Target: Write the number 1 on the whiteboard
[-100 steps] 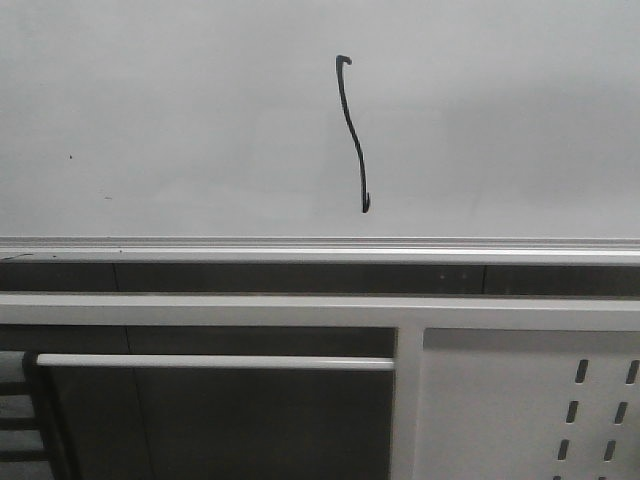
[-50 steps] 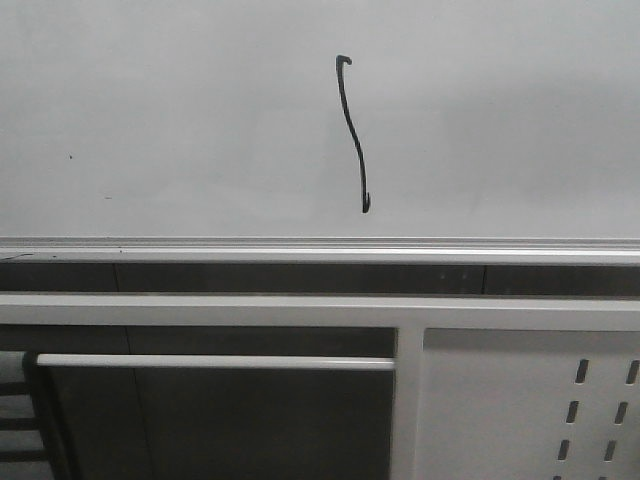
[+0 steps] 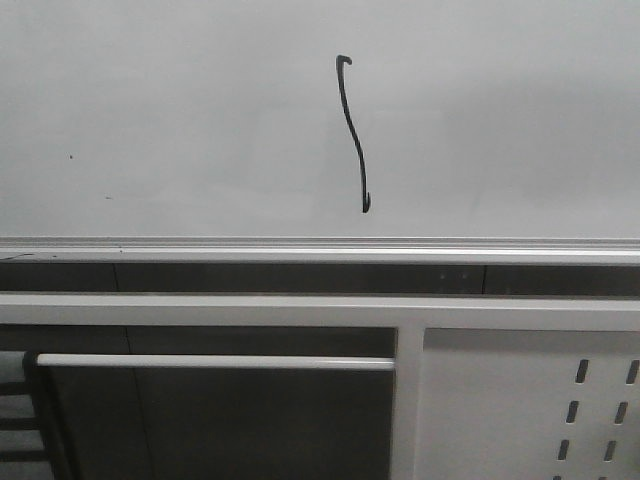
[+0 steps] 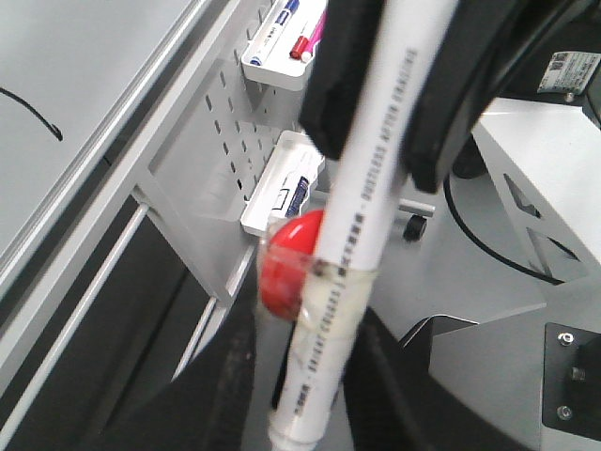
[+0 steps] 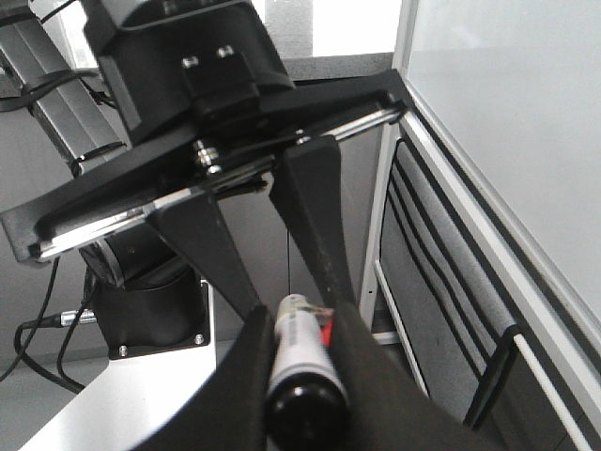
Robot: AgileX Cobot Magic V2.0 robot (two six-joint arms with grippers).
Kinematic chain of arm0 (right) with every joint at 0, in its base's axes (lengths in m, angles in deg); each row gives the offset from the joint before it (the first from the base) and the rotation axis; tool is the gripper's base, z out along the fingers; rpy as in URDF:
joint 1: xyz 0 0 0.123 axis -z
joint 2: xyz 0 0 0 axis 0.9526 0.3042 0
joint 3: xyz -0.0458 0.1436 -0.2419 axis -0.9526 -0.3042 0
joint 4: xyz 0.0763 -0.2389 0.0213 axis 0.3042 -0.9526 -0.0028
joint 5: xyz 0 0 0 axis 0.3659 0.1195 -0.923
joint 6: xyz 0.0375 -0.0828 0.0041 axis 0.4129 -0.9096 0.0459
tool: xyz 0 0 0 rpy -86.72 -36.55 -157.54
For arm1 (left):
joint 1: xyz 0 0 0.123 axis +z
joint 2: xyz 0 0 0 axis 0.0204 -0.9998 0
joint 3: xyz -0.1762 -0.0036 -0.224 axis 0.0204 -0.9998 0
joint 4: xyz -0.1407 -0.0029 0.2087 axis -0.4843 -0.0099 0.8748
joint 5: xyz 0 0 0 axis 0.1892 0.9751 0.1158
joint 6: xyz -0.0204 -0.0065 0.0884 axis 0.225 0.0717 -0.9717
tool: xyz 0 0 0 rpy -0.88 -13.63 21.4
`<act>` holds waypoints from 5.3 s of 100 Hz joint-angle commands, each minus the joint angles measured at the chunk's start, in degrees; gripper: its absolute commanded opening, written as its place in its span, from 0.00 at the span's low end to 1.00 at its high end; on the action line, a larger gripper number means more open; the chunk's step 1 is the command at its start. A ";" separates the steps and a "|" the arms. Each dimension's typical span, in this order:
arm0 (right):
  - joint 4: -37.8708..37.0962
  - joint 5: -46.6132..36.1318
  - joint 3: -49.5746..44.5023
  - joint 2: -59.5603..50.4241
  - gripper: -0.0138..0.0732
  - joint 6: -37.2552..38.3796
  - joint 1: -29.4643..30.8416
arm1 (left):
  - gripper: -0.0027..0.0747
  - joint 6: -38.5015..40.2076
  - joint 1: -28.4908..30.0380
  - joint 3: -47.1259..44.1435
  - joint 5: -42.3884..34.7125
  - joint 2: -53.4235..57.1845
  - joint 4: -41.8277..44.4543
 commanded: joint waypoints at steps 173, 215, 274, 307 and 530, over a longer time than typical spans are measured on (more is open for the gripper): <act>1.38 -11.61 -3.40 -21.89 0.09 -0.47 4.51 | 0.01 0.57 -0.24 -15.05 -63.74 -6.72 -19.24; 8.05 -19.54 -12.39 -34.64 0.09 -0.47 9.05 | 0.01 1.03 -0.24 -15.05 -79.37 -20.18 -26.64; 8.41 -21.79 -12.95 -35.58 0.09 -0.85 9.05 | 0.01 14.58 -0.24 -12.99 -90.02 -30.99 -23.83; 8.96 -21.67 -12.95 -35.58 0.09 -0.85 9.05 | 0.01 14.58 -0.24 -12.58 -93.87 -37.30 -18.48; 10.53 -20.49 -12.95 -35.58 0.09 -0.85 9.05 | 0.01 6.36 7.11 -3.38 -81.05 -43.09 -20.47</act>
